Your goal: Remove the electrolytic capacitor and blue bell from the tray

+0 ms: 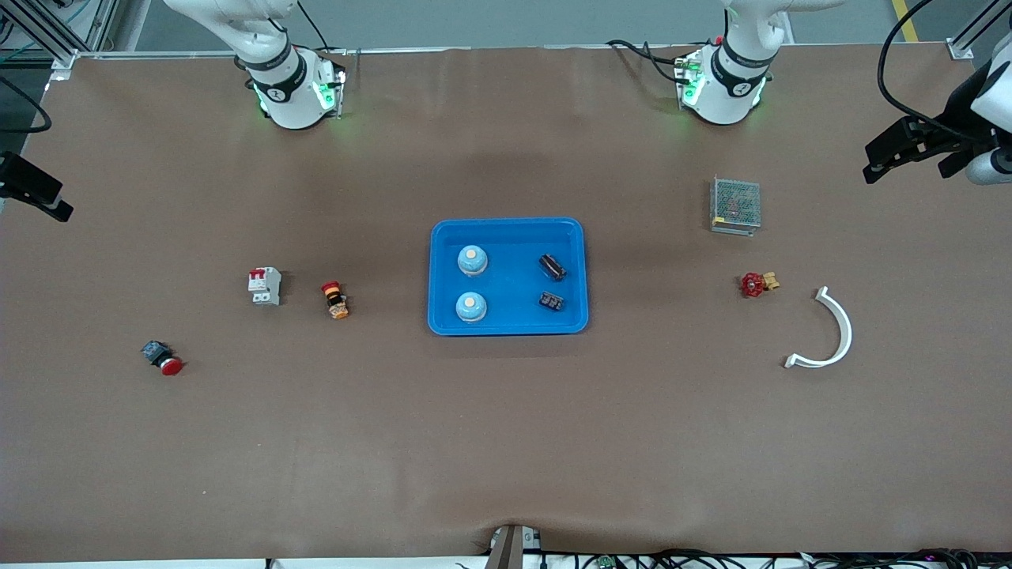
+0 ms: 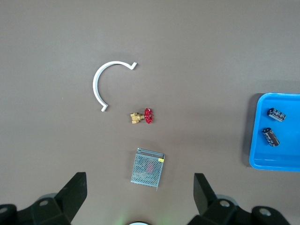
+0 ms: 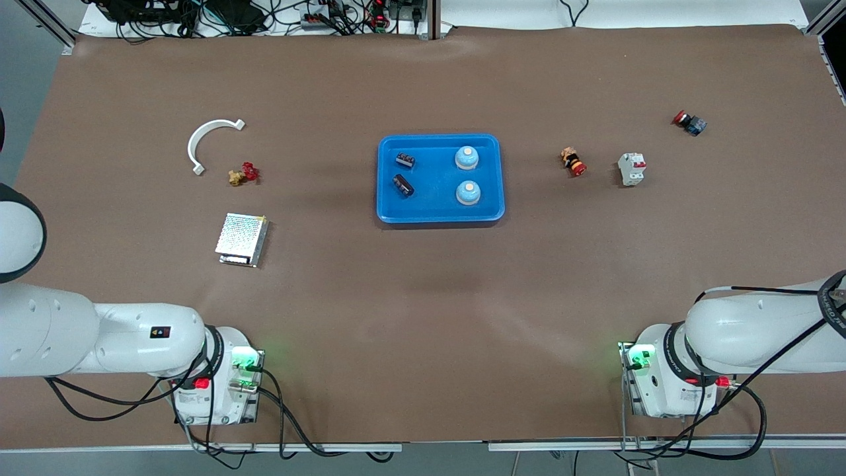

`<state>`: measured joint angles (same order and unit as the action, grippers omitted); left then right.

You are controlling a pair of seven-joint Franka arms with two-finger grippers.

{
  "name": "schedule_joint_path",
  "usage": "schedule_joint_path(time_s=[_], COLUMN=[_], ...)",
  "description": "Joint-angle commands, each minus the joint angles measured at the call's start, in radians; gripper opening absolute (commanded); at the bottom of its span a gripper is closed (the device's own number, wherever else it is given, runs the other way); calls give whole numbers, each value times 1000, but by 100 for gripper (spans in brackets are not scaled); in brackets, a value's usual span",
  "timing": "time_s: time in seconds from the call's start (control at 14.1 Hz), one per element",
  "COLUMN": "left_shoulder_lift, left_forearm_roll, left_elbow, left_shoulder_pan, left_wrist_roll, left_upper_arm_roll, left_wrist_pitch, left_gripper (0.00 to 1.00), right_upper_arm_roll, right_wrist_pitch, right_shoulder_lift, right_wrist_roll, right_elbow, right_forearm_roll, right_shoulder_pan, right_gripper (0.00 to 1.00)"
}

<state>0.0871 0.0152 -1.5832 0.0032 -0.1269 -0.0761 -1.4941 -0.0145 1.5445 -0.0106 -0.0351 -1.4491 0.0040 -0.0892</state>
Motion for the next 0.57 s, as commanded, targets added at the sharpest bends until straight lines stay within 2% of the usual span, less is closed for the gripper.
schedule_joint_path(time_s=[0.0, 0.5], left_shoulder_lift=[-4, -30], left_forearm_roll=[-3, 0], left_elbow=[14, 28], left_shoulder_pan=[1, 3], left_wrist_roll=[20, 12], left_upper_arm_roll=[-2, -1], left_wrist_pitch=[9, 9], left_gripper=[100, 100], right_upper_arm_roll=[-4, -4], right_wrist_pitch=[-12, 9], right_shoulder_lift=[-9, -12], right_wrist_roll=[3, 1], right_elbow=[24, 10], right_forearm_roll=[8, 10], right_shoulder_pan=[-12, -17], right_gripper=[100, 100])
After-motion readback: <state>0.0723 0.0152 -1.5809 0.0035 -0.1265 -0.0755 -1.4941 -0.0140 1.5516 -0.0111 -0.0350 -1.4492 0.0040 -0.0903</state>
